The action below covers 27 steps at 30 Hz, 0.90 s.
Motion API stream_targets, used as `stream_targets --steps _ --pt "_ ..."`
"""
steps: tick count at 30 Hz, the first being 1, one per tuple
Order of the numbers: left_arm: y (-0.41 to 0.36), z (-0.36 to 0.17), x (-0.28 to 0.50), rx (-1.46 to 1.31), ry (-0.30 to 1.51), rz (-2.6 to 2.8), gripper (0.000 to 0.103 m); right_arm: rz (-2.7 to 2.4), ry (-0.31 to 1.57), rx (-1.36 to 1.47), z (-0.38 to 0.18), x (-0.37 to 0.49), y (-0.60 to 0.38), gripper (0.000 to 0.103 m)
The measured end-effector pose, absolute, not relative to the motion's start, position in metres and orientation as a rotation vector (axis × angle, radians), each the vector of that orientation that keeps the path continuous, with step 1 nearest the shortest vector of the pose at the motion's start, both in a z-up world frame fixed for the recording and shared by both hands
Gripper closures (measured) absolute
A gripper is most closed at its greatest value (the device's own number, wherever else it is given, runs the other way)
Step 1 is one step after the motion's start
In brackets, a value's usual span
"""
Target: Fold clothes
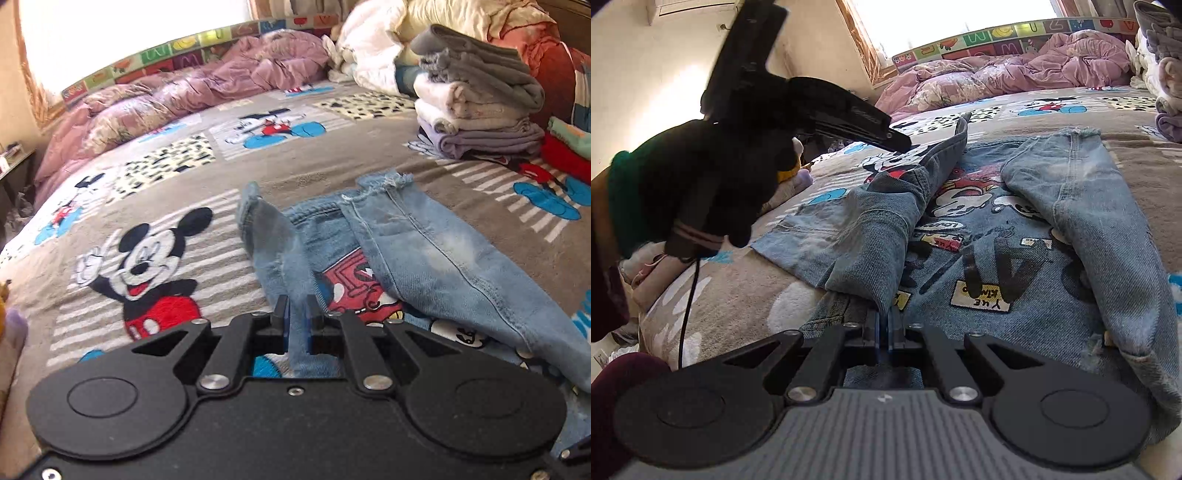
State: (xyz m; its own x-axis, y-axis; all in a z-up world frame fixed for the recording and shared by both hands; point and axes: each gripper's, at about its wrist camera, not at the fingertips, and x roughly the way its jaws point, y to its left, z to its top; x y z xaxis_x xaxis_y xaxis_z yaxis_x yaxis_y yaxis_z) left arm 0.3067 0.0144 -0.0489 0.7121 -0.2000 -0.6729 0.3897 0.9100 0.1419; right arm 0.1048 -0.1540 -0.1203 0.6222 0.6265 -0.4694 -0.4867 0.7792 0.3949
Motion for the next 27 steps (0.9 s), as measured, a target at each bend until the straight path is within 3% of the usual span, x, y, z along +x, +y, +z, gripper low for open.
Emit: stream_targets --steps 3,6,12,27 --pt "-0.011 -0.086 0.337 0.363 0.833 -0.376 0.103 0.641 0.649 0.269 -0.120 0.108 -0.155 0.097" --pt "-0.009 -0.069 0.344 0.334 0.877 -0.366 0.102 0.637 0.666 0.296 -0.121 0.111 -0.156 0.097" --pt "0.002 -0.040 0.379 0.272 0.787 -0.306 0.102 0.641 0.697 0.360 -0.123 0.112 -0.162 0.097" --pt "-0.009 -0.054 0.445 0.244 0.847 -0.208 0.102 0.649 0.701 0.378 -0.125 0.114 -0.164 0.097"
